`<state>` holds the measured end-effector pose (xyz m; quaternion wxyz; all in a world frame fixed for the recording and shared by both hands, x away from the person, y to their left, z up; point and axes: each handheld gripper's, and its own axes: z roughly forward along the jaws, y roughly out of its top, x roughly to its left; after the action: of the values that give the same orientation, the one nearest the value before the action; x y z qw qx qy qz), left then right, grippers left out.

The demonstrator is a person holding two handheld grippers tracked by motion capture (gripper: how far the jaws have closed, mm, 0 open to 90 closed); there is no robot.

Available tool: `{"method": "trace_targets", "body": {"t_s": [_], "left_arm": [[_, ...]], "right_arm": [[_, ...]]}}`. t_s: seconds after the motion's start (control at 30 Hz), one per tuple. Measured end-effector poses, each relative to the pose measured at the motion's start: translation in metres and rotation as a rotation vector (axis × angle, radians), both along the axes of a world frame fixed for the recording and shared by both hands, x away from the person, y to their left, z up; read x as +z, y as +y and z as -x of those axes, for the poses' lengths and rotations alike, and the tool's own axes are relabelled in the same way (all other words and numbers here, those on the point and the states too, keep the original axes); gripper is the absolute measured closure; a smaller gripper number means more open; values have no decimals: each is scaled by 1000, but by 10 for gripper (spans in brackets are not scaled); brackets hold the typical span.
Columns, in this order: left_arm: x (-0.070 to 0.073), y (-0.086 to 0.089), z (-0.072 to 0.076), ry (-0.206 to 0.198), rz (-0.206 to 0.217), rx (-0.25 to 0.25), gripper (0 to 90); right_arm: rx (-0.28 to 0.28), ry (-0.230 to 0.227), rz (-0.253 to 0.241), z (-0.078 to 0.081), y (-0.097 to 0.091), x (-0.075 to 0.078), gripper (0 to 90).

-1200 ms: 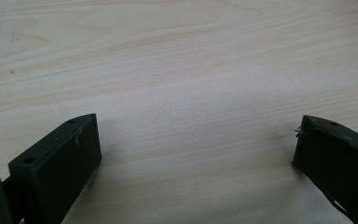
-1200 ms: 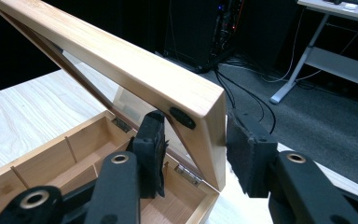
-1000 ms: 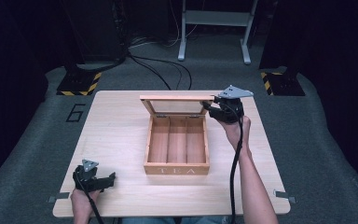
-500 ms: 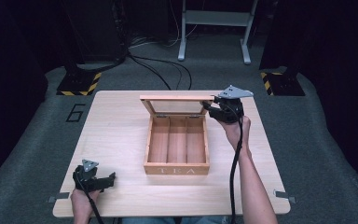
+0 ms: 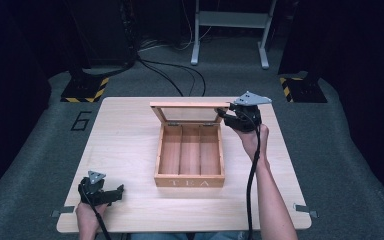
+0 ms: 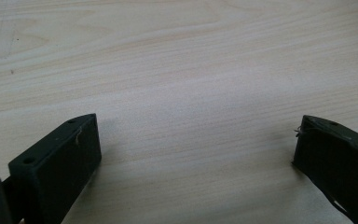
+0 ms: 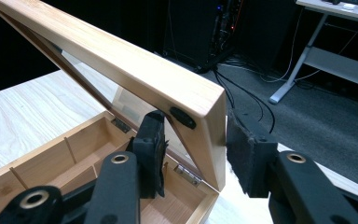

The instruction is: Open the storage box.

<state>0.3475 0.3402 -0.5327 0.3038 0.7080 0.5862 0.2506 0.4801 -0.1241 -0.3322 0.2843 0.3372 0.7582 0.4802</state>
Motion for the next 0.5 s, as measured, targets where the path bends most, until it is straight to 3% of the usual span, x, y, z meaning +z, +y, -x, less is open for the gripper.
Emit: {"method": "trace_targets", "body": {"t_s": [0.5], "left_arm": [[0,0,0,0,-1,0,2]], "right_arm": [[-1,1,5,-1,0,1,580]]}}
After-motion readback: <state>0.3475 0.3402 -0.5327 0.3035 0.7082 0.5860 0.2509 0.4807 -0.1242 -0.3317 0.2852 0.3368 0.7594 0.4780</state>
